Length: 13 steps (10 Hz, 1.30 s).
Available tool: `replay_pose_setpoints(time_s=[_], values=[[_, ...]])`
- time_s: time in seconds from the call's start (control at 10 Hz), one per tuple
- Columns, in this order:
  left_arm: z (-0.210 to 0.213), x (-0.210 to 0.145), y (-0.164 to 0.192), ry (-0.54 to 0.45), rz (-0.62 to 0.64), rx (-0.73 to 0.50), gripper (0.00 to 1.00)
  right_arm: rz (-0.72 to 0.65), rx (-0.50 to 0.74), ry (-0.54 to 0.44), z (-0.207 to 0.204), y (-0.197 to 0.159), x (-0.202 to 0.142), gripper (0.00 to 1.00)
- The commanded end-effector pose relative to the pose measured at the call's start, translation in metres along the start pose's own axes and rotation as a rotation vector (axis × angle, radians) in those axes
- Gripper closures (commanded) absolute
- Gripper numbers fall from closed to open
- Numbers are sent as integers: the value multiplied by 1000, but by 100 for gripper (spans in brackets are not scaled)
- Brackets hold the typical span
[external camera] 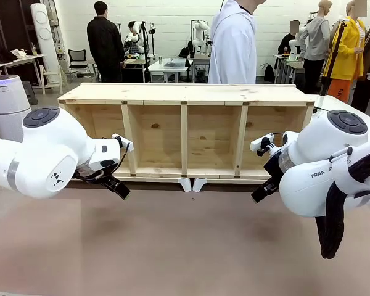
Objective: Perform cable management.
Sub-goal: When the cord part of the Power Cable appears at the lower middle area of the table and stops, grasp the cord part of the Power Cable.
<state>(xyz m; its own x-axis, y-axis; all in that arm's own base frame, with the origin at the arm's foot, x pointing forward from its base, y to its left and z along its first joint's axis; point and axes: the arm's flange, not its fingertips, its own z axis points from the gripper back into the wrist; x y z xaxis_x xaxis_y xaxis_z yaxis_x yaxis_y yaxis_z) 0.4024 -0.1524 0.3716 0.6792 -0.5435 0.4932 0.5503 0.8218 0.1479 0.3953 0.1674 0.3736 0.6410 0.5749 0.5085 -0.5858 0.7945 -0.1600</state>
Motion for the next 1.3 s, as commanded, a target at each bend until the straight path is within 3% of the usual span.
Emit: replay_pose_setpoints(time_s=[0.0,0.7,1.2], values=[[0,-1,2,0,5,0,0,-1,0,0,0,0,0,0],[68,-28,-4,-54,21,2,0,-11,-81,-97,75,5,-20,0],[133,-72,-18,-168,85,148,0,-64,-194,-222,141,15,-56,0]])
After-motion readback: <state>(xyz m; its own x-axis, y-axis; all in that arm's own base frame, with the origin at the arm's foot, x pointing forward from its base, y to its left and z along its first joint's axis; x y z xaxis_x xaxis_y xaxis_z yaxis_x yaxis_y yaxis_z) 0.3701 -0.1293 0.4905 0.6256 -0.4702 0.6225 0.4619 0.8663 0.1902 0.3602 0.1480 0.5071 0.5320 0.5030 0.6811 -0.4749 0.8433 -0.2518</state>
